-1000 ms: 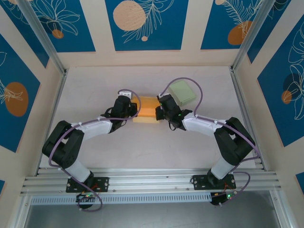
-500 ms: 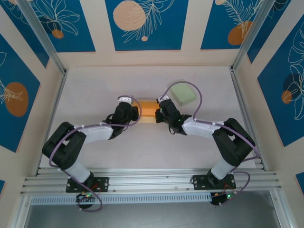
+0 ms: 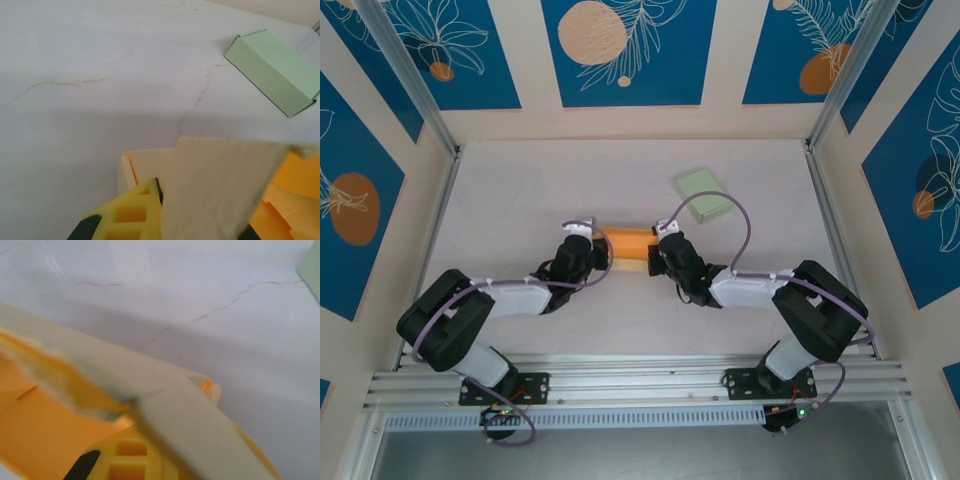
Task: Fold the paper box
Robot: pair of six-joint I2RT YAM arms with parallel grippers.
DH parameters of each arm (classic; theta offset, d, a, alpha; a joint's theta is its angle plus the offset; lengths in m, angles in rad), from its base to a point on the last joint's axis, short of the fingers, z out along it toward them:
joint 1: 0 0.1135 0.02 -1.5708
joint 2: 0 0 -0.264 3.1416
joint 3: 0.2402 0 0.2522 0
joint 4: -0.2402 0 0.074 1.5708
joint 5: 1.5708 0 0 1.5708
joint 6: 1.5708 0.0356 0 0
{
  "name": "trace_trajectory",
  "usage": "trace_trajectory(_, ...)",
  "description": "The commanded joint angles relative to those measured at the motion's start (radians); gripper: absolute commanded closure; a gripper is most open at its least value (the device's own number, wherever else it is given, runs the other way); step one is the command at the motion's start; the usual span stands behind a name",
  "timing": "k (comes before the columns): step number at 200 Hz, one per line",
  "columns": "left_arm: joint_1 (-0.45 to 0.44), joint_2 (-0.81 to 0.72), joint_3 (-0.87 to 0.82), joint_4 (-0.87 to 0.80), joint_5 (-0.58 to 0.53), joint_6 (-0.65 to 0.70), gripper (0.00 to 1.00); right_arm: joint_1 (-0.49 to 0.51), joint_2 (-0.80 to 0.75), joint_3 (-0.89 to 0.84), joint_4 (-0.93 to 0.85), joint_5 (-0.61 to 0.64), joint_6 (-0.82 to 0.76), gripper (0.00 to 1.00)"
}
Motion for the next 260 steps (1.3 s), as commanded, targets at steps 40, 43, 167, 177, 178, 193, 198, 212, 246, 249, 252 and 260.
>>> trace_trajectory(40, -0.038, -0.028, -0.155, 0.001, 0.112, -0.065, 0.75, 0.125, 0.115, -0.091, 0.024, 0.079, 0.078, 1.0)
trace_trajectory(43, -0.038, -0.032, -0.158, 0.001, 0.116, -0.065, 0.69, 0.13, 0.122, -0.089, 0.023, 0.091, 0.083, 1.0)
trace_trajectory(167, -0.043, -0.897, -0.323, -0.547, 0.099, -0.158, 0.0, 0.2, 0.193, -0.034, -0.05, 0.249, 0.132, 1.0)
trace_trajectory(177, -0.043, -0.98, -0.299, -0.617, 0.07, -0.149, 0.0, 0.201, 0.191, -0.03, -0.058, 0.251, 0.13, 1.0)
trace_trajectory(178, -0.042, -0.987, -0.295, -0.624, 0.067, -0.147, 0.0, 0.202, 0.192, -0.029, -0.058, 0.252, 0.131, 1.0)
trace_trajectory(193, -0.04, -1.031, -0.221, -0.691, -0.016, -0.074, 0.0, 0.206, 0.19, -0.025, -0.064, 0.258, 0.126, 1.0)
trace_trajectory(198, -0.037, -1.02, -0.189, -0.702, -0.045, -0.042, 0.0, 0.208, 0.189, -0.024, -0.065, 0.258, 0.125, 1.0)
trace_trajectory(212, -0.029, -0.925, -0.084, -0.712, -0.082, 0.061, 0.0, 0.21, 0.186, -0.019, -0.073, 0.261, 0.12, 1.0)
trace_trajectory(246, -0.019, -0.551, 0.145, -0.615, 0.045, 0.187, 0.13, 0.221, 0.174, -0.002, -0.101, 0.268, 0.108, 1.0)
trace_trajectory(249, -0.019, -0.517, 0.159, -0.599, 0.061, 0.188, 0.16, 0.222, 0.173, -0.001, -0.104, 0.269, 0.108, 1.0)
trace_trajectory(252, -0.018, -0.486, 0.17, -0.584, 0.078, 0.188, 0.19, 0.223, 0.172, 0.002, -0.106, 0.269, 0.106, 1.0)
trace_trajectory(260, -0.015, -0.406, 0.208, -0.553, 0.121, 0.186, 0.25, 0.224, 0.173, 0.005, -0.116, 0.275, 0.105, 1.0)
